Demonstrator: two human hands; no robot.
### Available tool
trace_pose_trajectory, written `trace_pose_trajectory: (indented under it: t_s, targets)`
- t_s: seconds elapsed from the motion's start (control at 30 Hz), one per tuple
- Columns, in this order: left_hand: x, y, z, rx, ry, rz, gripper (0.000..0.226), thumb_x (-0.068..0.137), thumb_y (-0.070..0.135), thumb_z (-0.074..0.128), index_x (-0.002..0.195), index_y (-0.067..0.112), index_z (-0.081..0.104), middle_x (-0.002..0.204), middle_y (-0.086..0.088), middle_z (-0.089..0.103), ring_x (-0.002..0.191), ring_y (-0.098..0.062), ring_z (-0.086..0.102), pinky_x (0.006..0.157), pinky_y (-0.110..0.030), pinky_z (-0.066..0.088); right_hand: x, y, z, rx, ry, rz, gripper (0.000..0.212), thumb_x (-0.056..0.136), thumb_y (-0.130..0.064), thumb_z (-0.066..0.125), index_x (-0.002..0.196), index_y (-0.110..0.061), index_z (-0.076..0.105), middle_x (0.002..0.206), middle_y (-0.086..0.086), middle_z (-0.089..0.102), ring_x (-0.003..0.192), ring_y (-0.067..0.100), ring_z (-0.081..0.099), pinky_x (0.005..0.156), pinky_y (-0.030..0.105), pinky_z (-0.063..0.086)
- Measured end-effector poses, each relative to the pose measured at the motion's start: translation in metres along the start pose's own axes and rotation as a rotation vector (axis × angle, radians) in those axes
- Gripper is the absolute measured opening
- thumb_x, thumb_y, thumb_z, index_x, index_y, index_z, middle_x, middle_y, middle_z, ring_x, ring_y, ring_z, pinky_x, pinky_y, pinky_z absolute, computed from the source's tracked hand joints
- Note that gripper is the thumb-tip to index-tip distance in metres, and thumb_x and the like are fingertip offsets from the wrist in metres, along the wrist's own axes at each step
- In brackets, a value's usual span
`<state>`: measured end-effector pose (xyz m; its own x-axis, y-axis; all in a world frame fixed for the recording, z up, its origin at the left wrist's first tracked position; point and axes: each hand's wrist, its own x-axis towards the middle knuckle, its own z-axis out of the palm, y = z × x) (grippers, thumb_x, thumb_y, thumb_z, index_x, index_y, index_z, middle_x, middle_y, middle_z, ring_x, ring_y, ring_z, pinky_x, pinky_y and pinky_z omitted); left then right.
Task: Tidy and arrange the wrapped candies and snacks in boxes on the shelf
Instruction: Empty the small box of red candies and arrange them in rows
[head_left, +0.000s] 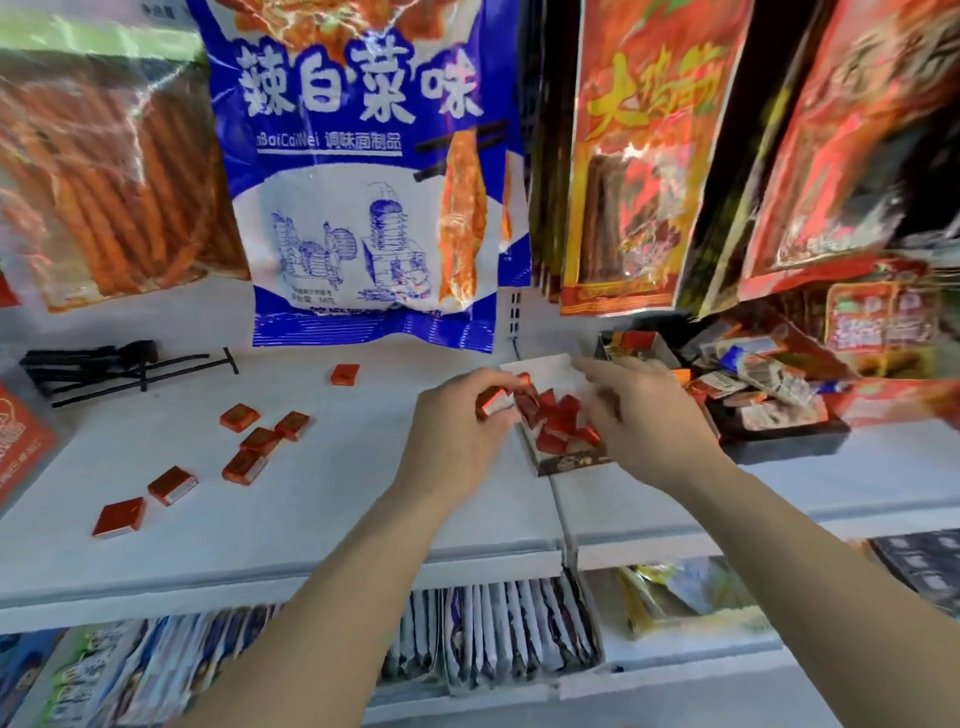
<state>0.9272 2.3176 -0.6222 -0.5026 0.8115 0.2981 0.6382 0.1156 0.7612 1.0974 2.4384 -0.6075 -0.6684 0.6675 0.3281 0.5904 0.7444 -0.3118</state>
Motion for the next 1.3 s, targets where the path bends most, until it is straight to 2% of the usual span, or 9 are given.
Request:
trace_pose_trajectory:
  t_s: [0.13, 0.3, 0.47, 0.63, 0.77, 0.9, 1.0, 1.1, 1.3]
  targets:
    - [0.014, 0.02, 0.046, 0.089, -0.142, 0.036, 0.039, 0.087, 0.021, 0.073, 0.125, 0.026, 0.066, 0.124, 0.003, 0.067, 0.113, -0.015, 0.061, 0.097, -0.027, 0.049, -0.009, 0.018, -0.014, 0.055, 0.127, 0.075, 0.032, 0.097, -0.023, 0.053, 0.127, -0.02, 0.063, 0.116, 0.004, 0.065, 0.108, 0.029, 0.055, 0.088, 0.039, 0.047]
    - [0.009, 0.024, 0.042, 0.095, -0.164, -0.03, 0.068, 0.082, 0.025, 0.079, 0.144, 0.028, 0.049, 0.138, 0.001, 0.059, 0.123, -0.016, 0.057, 0.107, -0.038, 0.047, -0.021, 0.01, -0.011, 0.08, 0.078, 0.028, 0.033, 0.094, -0.019, 0.056, 0.125, -0.018, 0.064, 0.114, 0.005, 0.064, 0.108, 0.028, 0.056, 0.086, 0.039, 0.05]
    - [-0.019, 0.007, -0.019, 0.11, -0.083, -0.083, 0.052, 0.087, 0.023, 0.075, 0.136, 0.027, 0.058, 0.125, 0.014, 0.054, 0.11, -0.006, 0.051, 0.099, -0.026, 0.042, -0.014, -0.017, -0.003, 0.123, 0.089, -0.009, 0.031, 0.093, -0.018, 0.055, 0.122, -0.016, 0.066, 0.111, 0.006, 0.064, 0.106, 0.028, 0.057, 0.085, 0.039, 0.051]
    - [-0.061, -0.061, -0.1, 0.399, -0.044, -0.183, 0.036, 0.089, 0.028, 0.07, 0.125, 0.023, 0.065, 0.13, 0.003, 0.061, 0.118, -0.016, 0.055, 0.098, -0.027, 0.04, -0.009, -0.083, 0.035, 0.093, 0.035, -0.163, 0.029, 0.087, -0.02, 0.061, 0.114, -0.018, 0.07, 0.11, 0.007, 0.068, 0.101, 0.032, 0.061, 0.082, 0.044, 0.054]
    - [-0.092, -0.112, -0.161, 0.648, -0.01, -0.289, 0.062, 0.083, 0.05, 0.062, 0.138, 0.022, 0.056, 0.145, -0.007, 0.051, 0.133, -0.032, 0.042, 0.111, -0.041, 0.033, -0.011, -0.144, 0.077, 0.016, -0.097, -0.31, 0.035, 0.085, -0.026, 0.058, 0.117, -0.023, 0.069, 0.114, 0.004, 0.066, 0.103, 0.031, 0.061, 0.086, 0.043, 0.049]
    - [-0.11, -0.143, -0.192, 0.662, 0.017, -0.395, 0.064, 0.092, 0.05, 0.059, 0.148, 0.023, 0.043, 0.154, -0.01, 0.038, 0.141, -0.031, 0.029, 0.117, -0.037, 0.021, -0.005, -0.192, 0.111, 0.036, -0.252, -0.383, 0.051, 0.094, -0.029, 0.049, 0.145, -0.024, 0.047, 0.143, 0.004, 0.046, 0.125, 0.03, 0.045, 0.102, 0.042, 0.038]
    - [-0.11, -0.156, -0.2, 0.556, 0.054, -0.326, 0.043, 0.094, 0.025, 0.064, 0.136, 0.021, 0.057, 0.132, -0.01, 0.059, 0.119, -0.032, 0.053, 0.106, -0.04, 0.042, 0.017, -0.225, 0.132, 0.057, -0.311, -0.356, 0.069, 0.095, -0.047, 0.047, 0.155, -0.03, 0.019, 0.16, 0.004, 0.018, 0.139, 0.033, 0.027, 0.111, 0.044, 0.032]
    - [-0.107, -0.158, -0.2, 0.498, 0.121, -0.309, 0.04, 0.091, 0.015, 0.067, 0.131, 0.022, 0.063, 0.12, -0.005, 0.066, 0.108, -0.026, 0.059, 0.095, -0.038, 0.05, 0.039, -0.247, 0.154, 0.029, -0.425, -0.323, 0.085, 0.086, -0.075, 0.041, 0.154, -0.043, 0.002, 0.165, 0.002, 0.003, 0.147, 0.034, 0.011, 0.116, 0.052, 0.02]
    - [-0.098, -0.167, -0.202, 0.516, 0.035, -0.206, 0.049, 0.09, 0.032, 0.069, 0.138, 0.032, 0.055, 0.126, 0.005, 0.061, 0.112, -0.023, 0.051, 0.093, -0.038, 0.047, 0.053, -0.25, 0.168, -0.02, -0.36, -0.36, 0.062, 0.089, -0.074, 0.033, 0.14, -0.041, 0.043, 0.142, -0.001, 0.041, 0.125, 0.031, 0.034, 0.104, 0.046, 0.032]
